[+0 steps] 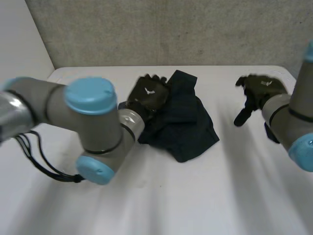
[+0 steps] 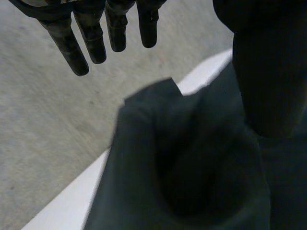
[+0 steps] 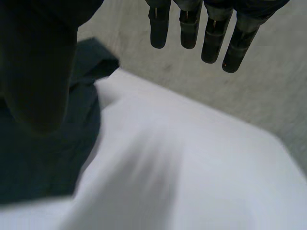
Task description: Fold the shorts.
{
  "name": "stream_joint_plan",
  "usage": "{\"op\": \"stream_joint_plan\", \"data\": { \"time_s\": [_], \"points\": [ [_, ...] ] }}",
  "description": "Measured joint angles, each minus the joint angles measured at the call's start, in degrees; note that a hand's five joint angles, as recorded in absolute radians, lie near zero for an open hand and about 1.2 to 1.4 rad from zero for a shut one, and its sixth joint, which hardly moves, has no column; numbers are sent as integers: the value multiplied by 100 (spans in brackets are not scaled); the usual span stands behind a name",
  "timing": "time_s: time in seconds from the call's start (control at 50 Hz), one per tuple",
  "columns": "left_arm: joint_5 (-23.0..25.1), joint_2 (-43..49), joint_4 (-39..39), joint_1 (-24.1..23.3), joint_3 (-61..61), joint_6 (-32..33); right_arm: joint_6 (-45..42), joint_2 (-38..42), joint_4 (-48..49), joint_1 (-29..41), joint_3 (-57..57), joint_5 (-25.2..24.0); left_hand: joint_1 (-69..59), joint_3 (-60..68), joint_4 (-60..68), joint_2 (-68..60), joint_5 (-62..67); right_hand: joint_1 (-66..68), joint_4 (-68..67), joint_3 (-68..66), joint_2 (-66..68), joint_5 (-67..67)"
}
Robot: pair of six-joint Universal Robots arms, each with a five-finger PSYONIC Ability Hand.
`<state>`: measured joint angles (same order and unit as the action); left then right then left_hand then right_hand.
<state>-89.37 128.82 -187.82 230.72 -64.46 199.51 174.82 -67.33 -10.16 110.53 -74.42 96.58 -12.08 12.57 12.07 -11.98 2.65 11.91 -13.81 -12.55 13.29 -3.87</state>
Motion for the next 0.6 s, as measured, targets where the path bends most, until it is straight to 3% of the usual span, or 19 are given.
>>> {"op": "stream_joint_plan", "data": {
  "time_s": [0.08,0.16,0.18,0.2,0.22,0.24,0.26,0.32,0.4,0.54,0.6],
  "points": [
    [-12,434,-51,-13,306,144,80,209,15,16,-96,-116,-30,15,20,-19,15,1,0,0,0,0],
    [-140,1085,-160,36,754,295,158,680,32,73,-75,-461,-2345,1985,2054,-2058,1988,2,0,0,0,0],
    [-172,1108,-164,41,766,311,166,723,32,76,-56,-487,-2345,1985,2054,-2058,1988,0,0,0,0,0],
    [-270,1148,-169,53,778,357,189,820,34,82,0,-543,-4113,3682,3829,-3845,3694,2,0,0,0,0],
    [-359,1165,-170,61,773,396,209,892,37,85,51,-580,-4113,3682,3829,-3845,3694,1,0,0,0,0],
    [-512,1169,-168,68,744,457,248,1019,36,89,147,-633,-4893,4892,5033,-5085,4833,2,0,0,0,0],
    [-691,1145,-166,72,686,516,286,1138,35,92,250,-673,-4997,5103,5311,-5346,5092,2,0,0,0,0],
    [-1329,841,-149,73,259,638,377,1462,25,101,607,-734,-5031,5338,5644,-5588,5298,2,0,0,0,0],
    [-1811,213,-159,68,-522,577,428,1715,-1,161,1007,-796,-5031,5339,5688,-5605,5298,2,0,0,0,0],
    [-2010,-798,-176,52,-1789,42,474,1892,-65,340,1461,-1118,-5030,5346,5547,-5543,5297,0,0,0,0,0],
    [-2002,-1384,-171,31,-2545,-532,616,1965,-189,476,1726,-1470,-5030,5280,5287,-5303,5277,1,0,0,0,0]
  ]
}}
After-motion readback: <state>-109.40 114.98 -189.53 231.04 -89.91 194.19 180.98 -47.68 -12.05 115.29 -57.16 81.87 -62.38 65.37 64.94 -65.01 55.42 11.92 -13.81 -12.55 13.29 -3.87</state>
